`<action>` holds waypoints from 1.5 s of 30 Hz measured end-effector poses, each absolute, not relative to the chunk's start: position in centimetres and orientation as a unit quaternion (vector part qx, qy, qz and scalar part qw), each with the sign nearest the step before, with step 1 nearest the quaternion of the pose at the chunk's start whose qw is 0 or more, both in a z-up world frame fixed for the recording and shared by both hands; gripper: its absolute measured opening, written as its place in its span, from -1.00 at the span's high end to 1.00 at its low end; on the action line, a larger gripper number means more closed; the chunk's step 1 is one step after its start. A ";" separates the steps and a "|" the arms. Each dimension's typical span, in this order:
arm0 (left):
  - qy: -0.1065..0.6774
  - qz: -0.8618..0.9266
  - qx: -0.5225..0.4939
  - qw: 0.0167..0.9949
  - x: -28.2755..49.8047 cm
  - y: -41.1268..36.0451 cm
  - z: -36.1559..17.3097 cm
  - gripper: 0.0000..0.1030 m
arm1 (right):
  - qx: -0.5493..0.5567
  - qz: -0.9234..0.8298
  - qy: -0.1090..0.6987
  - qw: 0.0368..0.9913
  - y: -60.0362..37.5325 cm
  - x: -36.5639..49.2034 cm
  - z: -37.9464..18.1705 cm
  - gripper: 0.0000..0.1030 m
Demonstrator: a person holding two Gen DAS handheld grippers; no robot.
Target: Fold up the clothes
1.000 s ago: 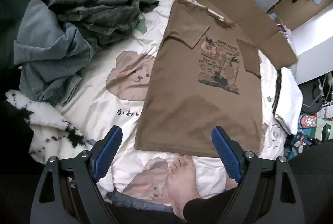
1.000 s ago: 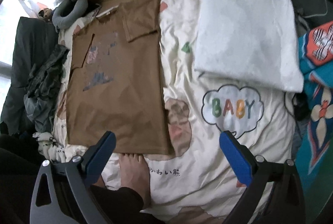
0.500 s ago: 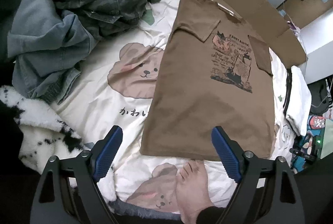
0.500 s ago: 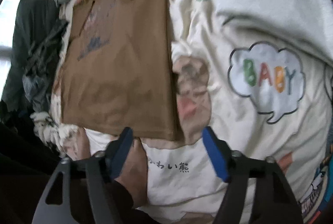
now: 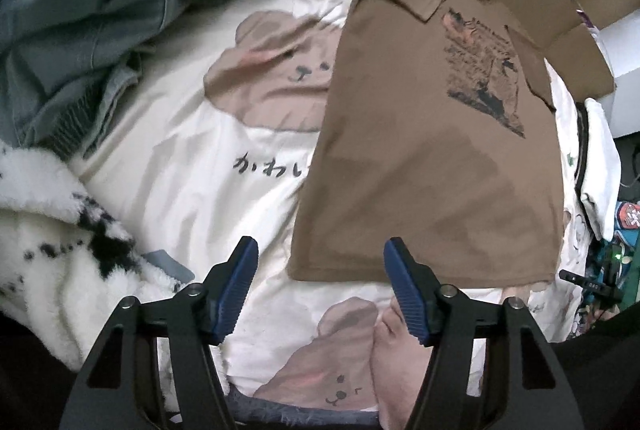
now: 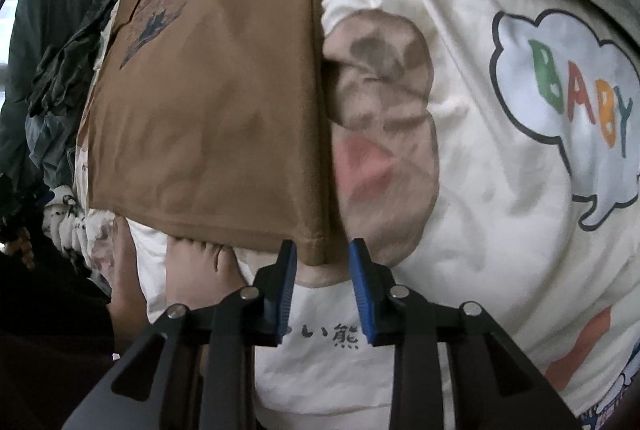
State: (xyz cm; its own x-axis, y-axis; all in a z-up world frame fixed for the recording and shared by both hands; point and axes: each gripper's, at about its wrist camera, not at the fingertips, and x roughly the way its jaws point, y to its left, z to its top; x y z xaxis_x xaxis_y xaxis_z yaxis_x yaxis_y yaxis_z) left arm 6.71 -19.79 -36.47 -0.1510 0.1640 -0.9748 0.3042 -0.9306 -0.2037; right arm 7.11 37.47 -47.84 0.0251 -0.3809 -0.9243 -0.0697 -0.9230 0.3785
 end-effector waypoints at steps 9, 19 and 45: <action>0.170 -0.718 0.673 0.054 7.3 -20.4 -40.1 -0.08 | 0.714 -0.670 -0.163 0.119 36.9 6.1 -50.1 0.59; 0.159 -0.699 0.696 0.039 7.2 -20.4 -43.6 0.20 | 0.726 -0.659 -0.157 0.118 36.0 5.8 -51.2 0.59; 0.161 -0.687 0.708 0.004 6.3 -20.2 -47.8 0.69 | 0.736 -0.655 -0.136 0.103 34.7 4.6 -50.7 0.74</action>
